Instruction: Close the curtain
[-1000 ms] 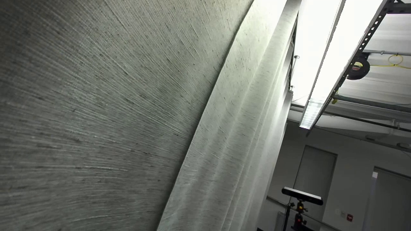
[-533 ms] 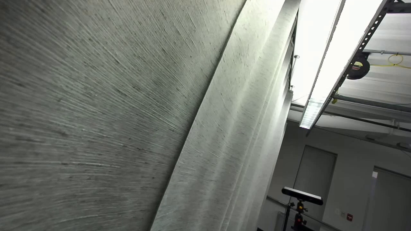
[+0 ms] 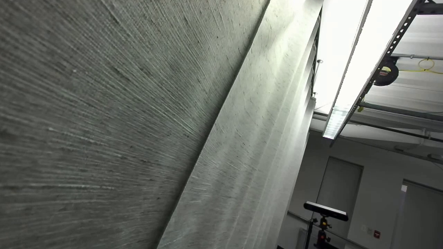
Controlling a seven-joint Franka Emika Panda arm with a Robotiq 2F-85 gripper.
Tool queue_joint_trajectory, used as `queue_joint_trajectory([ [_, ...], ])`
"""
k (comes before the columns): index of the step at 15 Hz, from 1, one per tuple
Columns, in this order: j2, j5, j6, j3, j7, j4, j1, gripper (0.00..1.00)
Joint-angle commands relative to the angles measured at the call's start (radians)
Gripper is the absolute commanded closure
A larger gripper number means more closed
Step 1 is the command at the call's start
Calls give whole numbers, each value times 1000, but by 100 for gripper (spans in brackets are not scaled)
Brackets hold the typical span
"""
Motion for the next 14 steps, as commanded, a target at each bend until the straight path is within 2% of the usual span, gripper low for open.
queue_joint_trajectory([
  [1,31,-21,-41,39,-30,-109,7,99],
  [3,80,-37,-51,29,-62,-122,5,99],
  [4,95,61,-57,-154,-175,-133,193,99],
  [5,118,61,-64,-195,-206,-135,222,99],
  [6,138,65,-75,-275,-244,-130,287,99],
  [7,156,-8,-81,-173,-204,-130,156,99],
  [8,172,-15,-87,-205,-224,-129,173,99],
  [9,188,-30,-95,-201,-230,-132,155,99],
  [14,242,-83,-151,-148,-268,-145,24,99],
])
